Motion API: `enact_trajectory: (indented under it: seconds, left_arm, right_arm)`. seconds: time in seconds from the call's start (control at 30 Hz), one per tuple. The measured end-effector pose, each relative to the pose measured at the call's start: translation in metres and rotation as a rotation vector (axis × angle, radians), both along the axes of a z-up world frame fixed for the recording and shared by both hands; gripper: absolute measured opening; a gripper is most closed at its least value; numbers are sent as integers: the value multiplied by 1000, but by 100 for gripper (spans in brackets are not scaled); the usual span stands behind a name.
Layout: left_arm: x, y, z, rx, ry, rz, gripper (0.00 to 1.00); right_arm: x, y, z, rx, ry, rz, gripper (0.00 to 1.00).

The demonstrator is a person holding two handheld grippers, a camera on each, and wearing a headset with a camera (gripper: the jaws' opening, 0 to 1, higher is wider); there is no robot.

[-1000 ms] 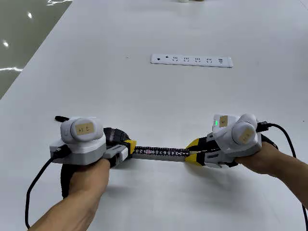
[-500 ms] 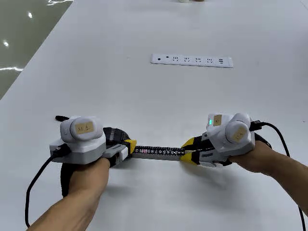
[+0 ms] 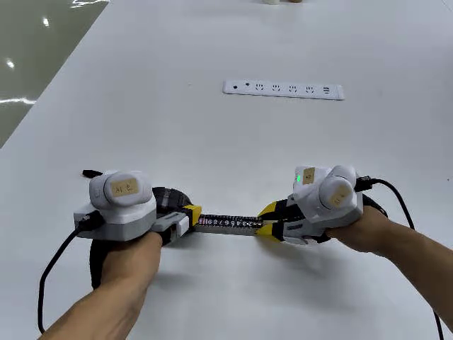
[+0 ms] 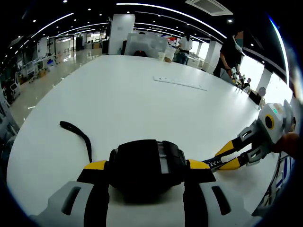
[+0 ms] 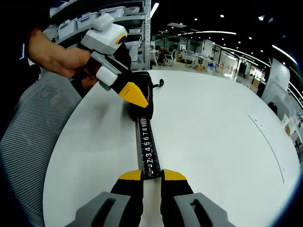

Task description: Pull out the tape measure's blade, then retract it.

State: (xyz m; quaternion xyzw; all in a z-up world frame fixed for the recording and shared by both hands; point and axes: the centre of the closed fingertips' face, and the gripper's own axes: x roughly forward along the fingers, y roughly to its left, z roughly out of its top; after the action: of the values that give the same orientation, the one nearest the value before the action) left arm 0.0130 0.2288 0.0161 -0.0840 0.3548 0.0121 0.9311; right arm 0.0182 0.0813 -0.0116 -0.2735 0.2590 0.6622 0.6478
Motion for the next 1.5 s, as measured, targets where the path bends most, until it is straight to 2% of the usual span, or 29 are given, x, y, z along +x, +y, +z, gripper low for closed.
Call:
enact_trajectory:
  seconds: [1.5]
  left_arm:
    - [0, -1, 0, -14, 9, -5, 58]
  right_arm:
    - [-8, 54, -1, 38, 6, 36, 10]
